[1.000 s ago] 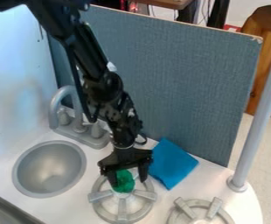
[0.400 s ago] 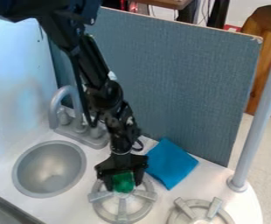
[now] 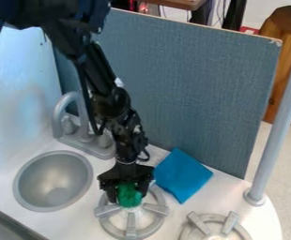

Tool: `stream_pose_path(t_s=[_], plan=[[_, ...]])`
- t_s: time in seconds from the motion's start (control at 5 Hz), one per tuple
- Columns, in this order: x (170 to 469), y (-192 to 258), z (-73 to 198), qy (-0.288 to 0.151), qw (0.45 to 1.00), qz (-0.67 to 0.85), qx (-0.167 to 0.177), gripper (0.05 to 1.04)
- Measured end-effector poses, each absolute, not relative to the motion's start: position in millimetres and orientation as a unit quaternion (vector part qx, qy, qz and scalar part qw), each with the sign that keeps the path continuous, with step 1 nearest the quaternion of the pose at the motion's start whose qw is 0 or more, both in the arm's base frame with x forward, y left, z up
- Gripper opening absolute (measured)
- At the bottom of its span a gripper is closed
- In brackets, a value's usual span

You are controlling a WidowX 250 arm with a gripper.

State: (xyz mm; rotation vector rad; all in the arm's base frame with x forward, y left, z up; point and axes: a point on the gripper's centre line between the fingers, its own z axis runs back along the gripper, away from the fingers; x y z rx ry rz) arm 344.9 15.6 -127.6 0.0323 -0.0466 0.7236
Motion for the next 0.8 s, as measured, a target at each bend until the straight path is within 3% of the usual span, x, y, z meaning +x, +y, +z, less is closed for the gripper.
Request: stream_pose_path(t_s=[0.2,0.8], plan=[[346,18,-127,-0.029,0.936,0.350,0.026,0.877],[339,2,-125,-0.033,0.955,0.293,0.018,0.874]])
